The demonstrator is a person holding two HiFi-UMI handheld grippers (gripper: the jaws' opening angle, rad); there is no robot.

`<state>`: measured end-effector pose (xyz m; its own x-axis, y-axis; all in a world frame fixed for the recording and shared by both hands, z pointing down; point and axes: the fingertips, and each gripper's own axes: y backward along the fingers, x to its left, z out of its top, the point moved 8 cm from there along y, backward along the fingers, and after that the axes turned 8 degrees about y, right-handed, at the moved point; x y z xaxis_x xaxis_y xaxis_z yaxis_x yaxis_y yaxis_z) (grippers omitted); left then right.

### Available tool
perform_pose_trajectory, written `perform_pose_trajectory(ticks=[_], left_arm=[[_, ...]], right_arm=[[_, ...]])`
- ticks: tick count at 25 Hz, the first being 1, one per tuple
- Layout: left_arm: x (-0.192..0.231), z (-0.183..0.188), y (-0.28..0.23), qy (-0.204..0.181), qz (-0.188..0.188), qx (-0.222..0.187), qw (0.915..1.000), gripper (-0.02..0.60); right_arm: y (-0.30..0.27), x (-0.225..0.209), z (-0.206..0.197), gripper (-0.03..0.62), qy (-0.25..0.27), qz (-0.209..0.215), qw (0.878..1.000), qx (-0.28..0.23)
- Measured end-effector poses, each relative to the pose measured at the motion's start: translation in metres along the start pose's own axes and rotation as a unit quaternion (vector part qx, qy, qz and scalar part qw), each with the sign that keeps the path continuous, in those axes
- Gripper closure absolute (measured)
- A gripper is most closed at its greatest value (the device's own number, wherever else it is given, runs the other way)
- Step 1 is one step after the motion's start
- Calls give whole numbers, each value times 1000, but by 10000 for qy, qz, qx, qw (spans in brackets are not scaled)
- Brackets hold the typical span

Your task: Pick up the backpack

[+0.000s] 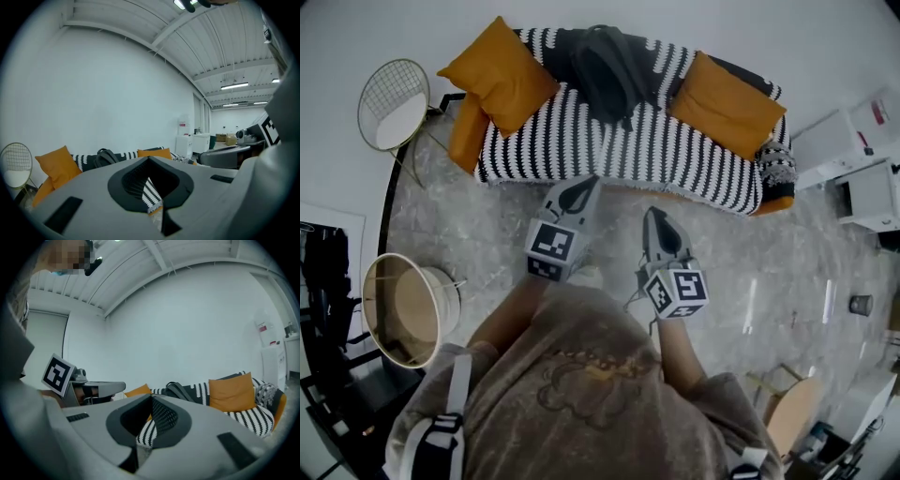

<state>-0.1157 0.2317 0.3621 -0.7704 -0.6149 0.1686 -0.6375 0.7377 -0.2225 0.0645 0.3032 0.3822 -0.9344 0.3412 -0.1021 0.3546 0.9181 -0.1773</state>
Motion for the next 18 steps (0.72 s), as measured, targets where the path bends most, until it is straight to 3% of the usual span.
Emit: perform_pose_trajectory(ticks=[7,18], left_arm=[[48,26,-54,30,49,-56,10000,583],[82,41,-133,51,-65,-34,10000,583]], right_arm=[[-71,-28,20,594,69,9,10000,-55],[-146,-79,31,594,68,-86,9999,-56]])
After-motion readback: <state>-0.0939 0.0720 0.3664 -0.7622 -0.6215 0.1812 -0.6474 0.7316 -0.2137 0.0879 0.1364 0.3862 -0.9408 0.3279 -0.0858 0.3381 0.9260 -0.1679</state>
